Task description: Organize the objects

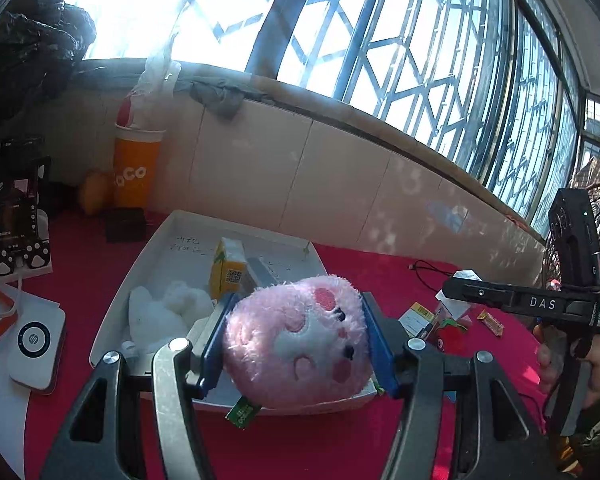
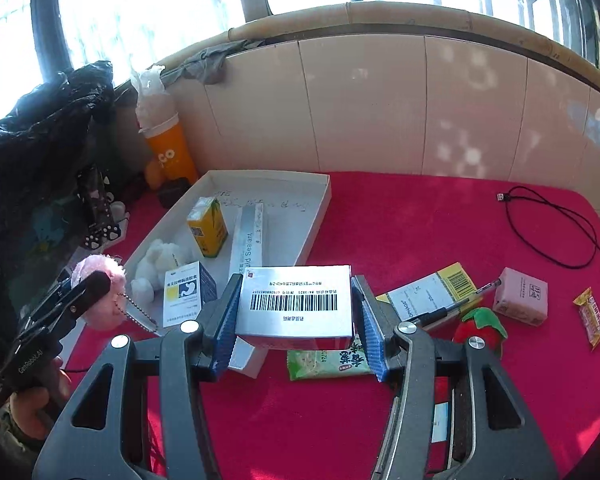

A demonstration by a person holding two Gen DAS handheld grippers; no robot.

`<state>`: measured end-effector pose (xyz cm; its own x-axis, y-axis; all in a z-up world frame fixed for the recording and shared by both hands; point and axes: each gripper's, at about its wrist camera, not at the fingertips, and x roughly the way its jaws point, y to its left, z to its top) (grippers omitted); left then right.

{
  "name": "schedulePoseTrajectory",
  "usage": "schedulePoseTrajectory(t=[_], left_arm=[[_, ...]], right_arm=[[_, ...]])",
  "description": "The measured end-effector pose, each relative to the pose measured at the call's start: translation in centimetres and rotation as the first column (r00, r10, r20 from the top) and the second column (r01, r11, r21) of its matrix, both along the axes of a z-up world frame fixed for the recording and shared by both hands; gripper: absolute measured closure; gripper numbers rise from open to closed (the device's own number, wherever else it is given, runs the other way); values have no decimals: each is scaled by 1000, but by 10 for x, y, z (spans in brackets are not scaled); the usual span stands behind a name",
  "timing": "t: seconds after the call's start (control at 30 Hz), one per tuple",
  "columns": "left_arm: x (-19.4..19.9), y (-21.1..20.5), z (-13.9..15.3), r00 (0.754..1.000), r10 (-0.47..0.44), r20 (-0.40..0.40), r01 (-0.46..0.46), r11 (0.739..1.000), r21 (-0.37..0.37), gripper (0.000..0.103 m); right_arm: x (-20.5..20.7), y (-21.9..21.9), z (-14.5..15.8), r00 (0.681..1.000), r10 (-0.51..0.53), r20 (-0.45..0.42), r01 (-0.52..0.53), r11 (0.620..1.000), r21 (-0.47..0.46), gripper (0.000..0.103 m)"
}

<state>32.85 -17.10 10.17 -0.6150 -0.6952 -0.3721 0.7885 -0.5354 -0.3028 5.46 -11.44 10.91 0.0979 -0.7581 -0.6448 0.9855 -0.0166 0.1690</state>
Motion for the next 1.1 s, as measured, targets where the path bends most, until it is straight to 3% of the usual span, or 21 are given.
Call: schedulePoseTrajectory(t=[0.47, 0.7, 1.1], left_arm=[[15, -26, 6, 998, 60, 32, -59, 998, -12, 41], [17, -68, 10, 996, 80, 46, -80, 997, 7, 42], [7, -140, 2, 992, 104, 67, -109, 991, 78, 42]], right_arm=[[15, -55, -7, 999, 37, 8, -37, 997, 61, 50], [16, -87, -27, 995, 26, 92, -37, 992, 118, 50], [18, -155, -41, 995, -27, 92, 15, 992, 127, 50]])
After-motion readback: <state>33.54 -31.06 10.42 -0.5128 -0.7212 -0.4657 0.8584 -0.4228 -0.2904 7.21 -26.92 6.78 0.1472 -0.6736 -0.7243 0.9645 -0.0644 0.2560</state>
